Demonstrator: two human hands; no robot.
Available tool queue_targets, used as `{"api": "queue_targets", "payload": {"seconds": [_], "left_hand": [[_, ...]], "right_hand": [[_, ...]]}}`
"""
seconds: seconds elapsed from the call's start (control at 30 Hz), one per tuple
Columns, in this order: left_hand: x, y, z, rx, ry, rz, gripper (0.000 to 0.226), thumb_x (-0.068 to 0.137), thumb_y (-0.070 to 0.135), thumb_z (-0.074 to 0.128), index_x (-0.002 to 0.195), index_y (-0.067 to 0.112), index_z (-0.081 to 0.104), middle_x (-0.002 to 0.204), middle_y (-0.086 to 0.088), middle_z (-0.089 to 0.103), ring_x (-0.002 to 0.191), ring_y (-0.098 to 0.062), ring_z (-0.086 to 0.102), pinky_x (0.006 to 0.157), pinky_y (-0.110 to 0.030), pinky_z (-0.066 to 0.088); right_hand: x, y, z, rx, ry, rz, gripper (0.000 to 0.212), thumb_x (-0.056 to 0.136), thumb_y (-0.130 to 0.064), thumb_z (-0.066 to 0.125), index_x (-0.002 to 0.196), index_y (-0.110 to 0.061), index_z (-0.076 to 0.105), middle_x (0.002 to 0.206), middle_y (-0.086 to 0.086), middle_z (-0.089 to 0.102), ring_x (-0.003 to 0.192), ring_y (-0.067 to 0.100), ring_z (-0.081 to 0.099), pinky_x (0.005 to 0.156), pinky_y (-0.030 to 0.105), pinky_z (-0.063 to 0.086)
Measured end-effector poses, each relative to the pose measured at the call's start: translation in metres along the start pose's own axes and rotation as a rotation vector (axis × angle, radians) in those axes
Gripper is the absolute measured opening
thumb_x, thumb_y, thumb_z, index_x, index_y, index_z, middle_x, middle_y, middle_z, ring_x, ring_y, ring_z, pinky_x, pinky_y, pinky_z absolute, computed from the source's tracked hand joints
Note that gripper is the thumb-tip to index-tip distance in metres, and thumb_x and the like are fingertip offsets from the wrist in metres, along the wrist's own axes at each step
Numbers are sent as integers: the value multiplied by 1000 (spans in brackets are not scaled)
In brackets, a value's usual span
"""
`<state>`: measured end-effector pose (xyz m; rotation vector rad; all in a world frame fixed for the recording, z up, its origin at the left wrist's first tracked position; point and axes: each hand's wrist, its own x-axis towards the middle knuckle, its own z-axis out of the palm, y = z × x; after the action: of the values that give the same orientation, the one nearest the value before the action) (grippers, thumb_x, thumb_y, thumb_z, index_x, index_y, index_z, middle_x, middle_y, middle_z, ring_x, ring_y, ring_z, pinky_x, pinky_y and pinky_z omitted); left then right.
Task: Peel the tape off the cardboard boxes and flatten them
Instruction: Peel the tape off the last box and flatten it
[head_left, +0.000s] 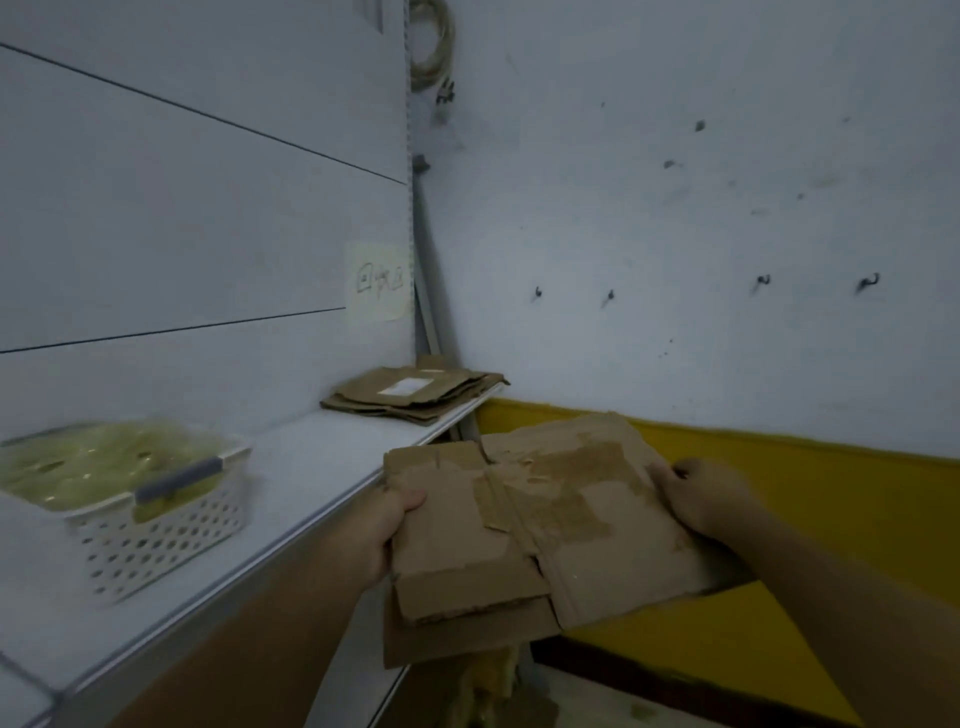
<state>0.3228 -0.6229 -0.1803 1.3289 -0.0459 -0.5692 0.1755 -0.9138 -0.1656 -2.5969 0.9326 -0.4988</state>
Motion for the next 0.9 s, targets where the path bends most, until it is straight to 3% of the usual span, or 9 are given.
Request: {"api": "queue_targets", "payload": {"seconds": [0.17,0.4,0.57,0.67,0.8,0.9], "left_hand": [[76,8,36,41,-94,11,42,93,14,55,133,8,47,124,-22,59,108,-38,58,91,-50,47],[161,37,89,104,-84,-30,31,92,19,55,122,10,53,98,-15,66,85,-31,63,60,-37,50],[208,66,135,126,-28,11,29,90,20,59,116,8,58,100,-15,68,89,-30,65,67,-39,52],[231,86,150,123,28,36,27,89,21,60,113,7,59,95,-15,69,85,-29,65,63,-37,52],[258,97,145,122,141,102,32,91,20,57,120,6,57,110,-18,66,98,-32,63,79,-40,52],[272,107,131,102,185,119,28,93,22,54,117,7,57,105,-17,66,92,-30,63,72,-37,51]], "right_hand": [[51,23,0,-17,45,89,40,97,-49,35,80,-15,49,65,4,50,59,19,49,50,28,31],[145,53,4,-7,95,42,48,97,-48,33,89,-10,61,72,4,57,66,18,54,57,29,39],[240,73,2,39,109,-44,51,98,-46,33,106,-6,63,92,12,65,73,22,54,72,32,45],[293,73,12,69,91,-101,51,98,-45,32,107,-5,63,86,11,62,71,22,54,72,33,45],[352,53,44,98,17,-195,50,99,-44,32,107,-5,62,93,12,65,72,21,53,74,32,44],[388,26,69,126,-21,-277,49,99,-44,33,100,-7,64,86,9,61,72,21,53,72,31,43]]}}
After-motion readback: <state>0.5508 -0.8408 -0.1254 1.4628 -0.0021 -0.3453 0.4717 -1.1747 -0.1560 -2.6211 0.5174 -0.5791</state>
